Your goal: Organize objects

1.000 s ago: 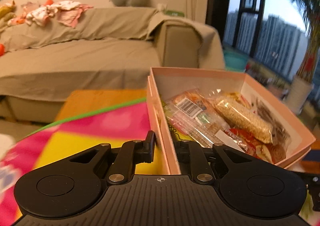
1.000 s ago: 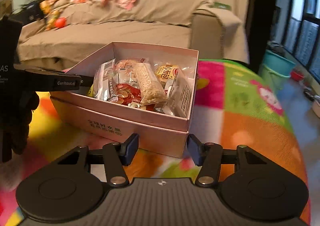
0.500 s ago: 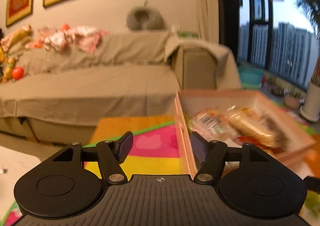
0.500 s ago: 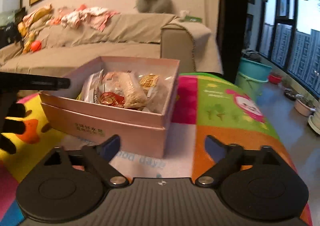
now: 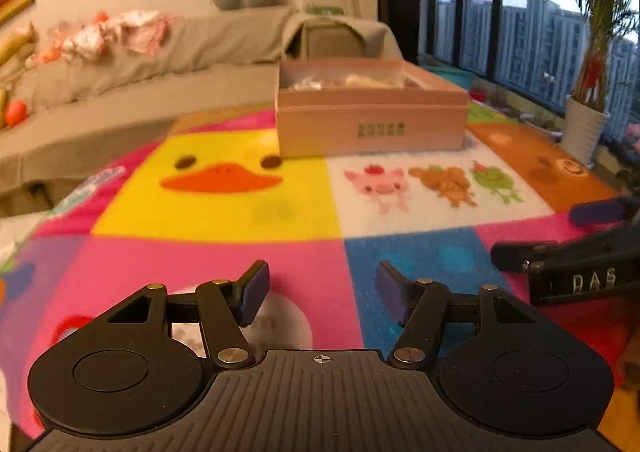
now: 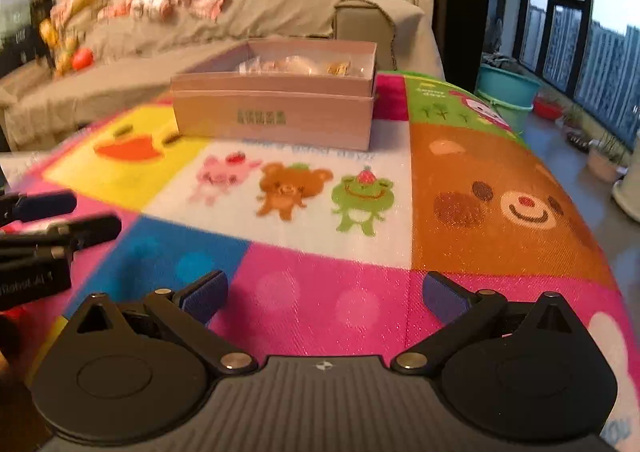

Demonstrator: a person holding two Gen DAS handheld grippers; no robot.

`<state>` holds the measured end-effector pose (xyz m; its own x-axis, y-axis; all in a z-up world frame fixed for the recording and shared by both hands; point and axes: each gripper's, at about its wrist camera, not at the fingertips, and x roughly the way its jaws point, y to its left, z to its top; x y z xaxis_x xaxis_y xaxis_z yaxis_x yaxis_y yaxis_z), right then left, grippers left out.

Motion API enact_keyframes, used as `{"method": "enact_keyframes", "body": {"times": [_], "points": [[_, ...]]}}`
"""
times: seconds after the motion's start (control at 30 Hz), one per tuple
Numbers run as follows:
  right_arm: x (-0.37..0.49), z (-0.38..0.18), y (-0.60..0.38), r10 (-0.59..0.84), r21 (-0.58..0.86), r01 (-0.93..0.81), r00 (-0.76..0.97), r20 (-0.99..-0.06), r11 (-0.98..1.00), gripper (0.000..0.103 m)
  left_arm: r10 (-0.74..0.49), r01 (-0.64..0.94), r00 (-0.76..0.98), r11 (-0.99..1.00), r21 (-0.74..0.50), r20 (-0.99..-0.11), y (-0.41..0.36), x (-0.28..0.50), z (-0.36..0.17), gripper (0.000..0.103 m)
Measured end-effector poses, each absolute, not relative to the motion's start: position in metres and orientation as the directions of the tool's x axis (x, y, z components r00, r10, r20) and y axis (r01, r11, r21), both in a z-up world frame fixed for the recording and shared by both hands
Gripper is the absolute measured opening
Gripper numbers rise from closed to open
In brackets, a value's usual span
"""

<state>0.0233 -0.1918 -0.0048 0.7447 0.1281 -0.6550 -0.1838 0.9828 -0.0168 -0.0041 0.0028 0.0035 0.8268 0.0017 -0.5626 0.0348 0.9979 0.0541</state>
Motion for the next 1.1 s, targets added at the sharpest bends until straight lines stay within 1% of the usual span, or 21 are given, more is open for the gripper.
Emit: {"method": "enact_keyframes", "body": {"times": [0.1,0.23,0.33,0.47,0.83,1.1], "points": [[0.028,-0.006,-0.195,0.118,0.009,-0.149,0.746,-0.655,0.989,0.103,0.017,0.041,0.828,0.995,0.091,-0.561,-0.003,-0.005,0.003,0.058],[0.026,-0.008,-0.200,0.061,0.009,-0.074,0.756,-0.651,0.997,0.103,-0.014,0.030,0.820,0.999,0.019,-0.572,-0.001,0.004,0.003,0.058],[0.025,-0.009,-0.205,0.024,0.021,-0.013,0.761,-0.648,1.000,0.103,-0.010,0.024,0.818,1.000,0.016,-0.575,-0.002,0.009,0.003,0.059],[0.024,-0.010,-0.202,0.016,0.009,-0.014,0.762,-0.647,1.000,0.103,0.001,0.007,0.817,1.000,0.011,-0.577,-0.004,0.014,0.003,0.062],[0.023,-0.009,-0.193,0.062,-0.006,-0.087,0.762,-0.645,0.996,0.103,0.022,-0.010,0.816,1.000,0.024,-0.578,-0.009,0.015,0.003,0.063],[0.023,-0.010,-0.192,0.066,-0.007,-0.092,0.761,-0.645,0.996,0.103,0.020,-0.014,0.816,1.000,0.014,-0.577,-0.010,0.015,0.003,0.063]]}}
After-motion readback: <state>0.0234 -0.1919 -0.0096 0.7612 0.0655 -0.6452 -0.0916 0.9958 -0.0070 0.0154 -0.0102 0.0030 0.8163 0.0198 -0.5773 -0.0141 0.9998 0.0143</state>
